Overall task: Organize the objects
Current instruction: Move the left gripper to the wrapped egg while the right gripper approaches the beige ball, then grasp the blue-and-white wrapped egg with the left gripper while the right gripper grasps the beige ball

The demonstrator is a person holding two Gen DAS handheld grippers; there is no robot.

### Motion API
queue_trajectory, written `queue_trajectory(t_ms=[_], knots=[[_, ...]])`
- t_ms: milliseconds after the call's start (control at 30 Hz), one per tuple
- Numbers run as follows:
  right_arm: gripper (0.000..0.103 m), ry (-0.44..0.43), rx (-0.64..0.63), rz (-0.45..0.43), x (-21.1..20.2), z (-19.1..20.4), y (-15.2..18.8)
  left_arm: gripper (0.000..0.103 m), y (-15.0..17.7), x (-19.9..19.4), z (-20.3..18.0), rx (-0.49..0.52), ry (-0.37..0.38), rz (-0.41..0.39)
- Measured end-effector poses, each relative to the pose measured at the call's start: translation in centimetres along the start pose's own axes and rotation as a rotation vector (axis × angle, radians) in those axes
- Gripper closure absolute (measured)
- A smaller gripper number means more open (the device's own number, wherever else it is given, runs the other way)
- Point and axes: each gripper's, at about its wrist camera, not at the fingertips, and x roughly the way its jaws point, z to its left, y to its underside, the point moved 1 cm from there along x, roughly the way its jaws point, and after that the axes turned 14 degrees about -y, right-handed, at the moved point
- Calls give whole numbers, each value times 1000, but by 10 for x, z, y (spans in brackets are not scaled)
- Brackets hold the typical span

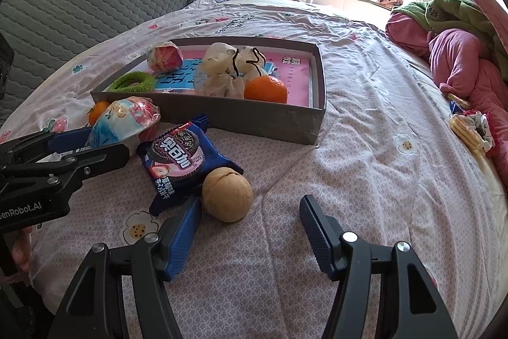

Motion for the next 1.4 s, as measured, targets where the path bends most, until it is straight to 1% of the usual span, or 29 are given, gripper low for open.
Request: queue_trajectory(t_ms=[367, 433, 667, 967, 1200, 1400], knots=[[39, 0, -8, 3, 5, 0, -3, 38, -8, 10, 0, -17, -6, -1], [41, 2, -4, 3, 6, -2, -4, 38, -9, 12, 0, -20, -5, -3], [54, -12, 5, -6, 9, -3, -6, 38, -12, 17, -3, -26, 0, -4], [63, -30, 25, -24, 11, -4, -8, 38, -17, 26, 0, -45, 8, -5], [64, -30, 27, -30, 12, -5, -8, 38, -16, 33, 6, -74, 10, 7], [64, -31, 29, -35, 12, -6, -8, 38, -16, 33, 13, -96, 8, 2]])
